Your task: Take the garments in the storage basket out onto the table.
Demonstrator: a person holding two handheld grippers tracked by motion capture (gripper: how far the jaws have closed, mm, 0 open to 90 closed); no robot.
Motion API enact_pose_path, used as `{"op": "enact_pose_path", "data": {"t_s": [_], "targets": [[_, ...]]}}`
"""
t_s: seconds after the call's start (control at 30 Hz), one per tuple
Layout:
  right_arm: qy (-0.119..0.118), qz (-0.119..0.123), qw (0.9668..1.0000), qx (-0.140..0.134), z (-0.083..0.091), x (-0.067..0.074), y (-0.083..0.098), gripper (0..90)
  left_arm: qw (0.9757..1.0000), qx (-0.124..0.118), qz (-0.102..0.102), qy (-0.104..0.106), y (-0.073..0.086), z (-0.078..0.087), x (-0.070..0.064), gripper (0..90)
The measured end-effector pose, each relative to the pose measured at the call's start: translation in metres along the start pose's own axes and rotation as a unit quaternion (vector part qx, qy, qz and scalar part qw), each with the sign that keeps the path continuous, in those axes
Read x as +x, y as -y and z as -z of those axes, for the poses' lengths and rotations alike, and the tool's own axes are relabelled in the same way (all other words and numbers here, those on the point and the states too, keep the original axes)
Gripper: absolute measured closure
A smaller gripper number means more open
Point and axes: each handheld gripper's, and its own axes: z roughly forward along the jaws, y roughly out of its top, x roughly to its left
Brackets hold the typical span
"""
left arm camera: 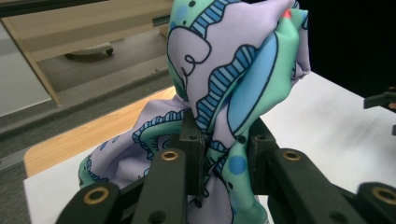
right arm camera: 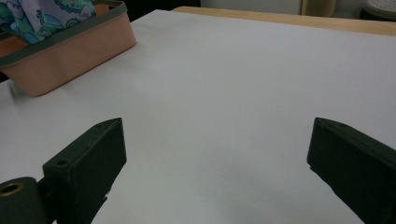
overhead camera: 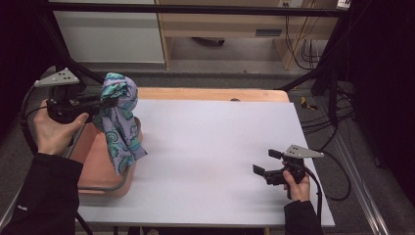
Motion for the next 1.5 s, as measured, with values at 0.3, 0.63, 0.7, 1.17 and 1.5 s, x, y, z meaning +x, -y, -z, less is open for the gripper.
{"op": "enact_pose_path", "data": {"t_s": [0.3, 0.63, 0.7, 1.17, 1.5], "targets": [[-0.001, 0.0, 1.0, 0.0, 0.001, 0.0, 0.0, 5.1, 0.9996, -0.002, -0.017, 0.023, -0.011, -0.011, -0.021, 73.0], [0.0, 0.0, 1.0, 0.0, 0.001, 0.0, 0.0, 5.0, 0.9983, -0.007, -0.029, 0.049, -0.024, -0.025, -0.044, 73.0], [0.0, 0.0, 1.0, -0.001, 0.002, 0.0, 0.0, 5.1, 0.9979, -0.006, -0.033, 0.055, -0.026, -0.031, -0.05, 73.0], [-0.001, 0.001, 1.0, -0.002, 0.002, 0.0, -0.001, 5.0, 0.9955, -0.005, -0.045, 0.083, -0.036, -0.06, -0.078, 72.9], [-0.002, 0.0, 1.0, -0.003, 0.003, 0.0, -0.001, 5.0, 0.994, 0.003, -0.05, 0.097, -0.036, -0.086, -0.093, 72.9]]}}
